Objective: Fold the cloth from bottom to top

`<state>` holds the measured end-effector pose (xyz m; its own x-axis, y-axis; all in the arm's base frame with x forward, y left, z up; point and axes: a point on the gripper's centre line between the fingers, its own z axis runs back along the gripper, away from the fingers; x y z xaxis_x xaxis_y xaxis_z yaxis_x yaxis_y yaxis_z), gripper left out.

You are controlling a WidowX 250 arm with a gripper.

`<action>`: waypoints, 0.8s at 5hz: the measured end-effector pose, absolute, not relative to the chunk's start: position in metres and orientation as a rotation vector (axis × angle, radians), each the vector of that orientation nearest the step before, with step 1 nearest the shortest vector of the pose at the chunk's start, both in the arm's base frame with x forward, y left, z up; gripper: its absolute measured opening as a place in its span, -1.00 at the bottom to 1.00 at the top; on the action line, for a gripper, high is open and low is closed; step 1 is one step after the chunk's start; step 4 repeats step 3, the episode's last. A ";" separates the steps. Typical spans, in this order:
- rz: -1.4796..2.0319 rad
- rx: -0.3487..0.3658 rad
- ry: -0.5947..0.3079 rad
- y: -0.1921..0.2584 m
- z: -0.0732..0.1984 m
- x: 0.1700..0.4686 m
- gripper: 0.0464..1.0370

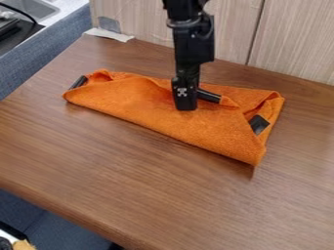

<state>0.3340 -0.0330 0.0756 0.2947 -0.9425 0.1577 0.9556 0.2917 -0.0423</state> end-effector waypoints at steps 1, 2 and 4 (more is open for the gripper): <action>-1.278 -0.133 -0.198 -0.039 0.109 0.331 0.92; -1.272 -0.123 -0.247 -0.035 0.127 0.325 0.92; -1.283 -0.128 -0.260 -0.035 0.133 0.318 0.92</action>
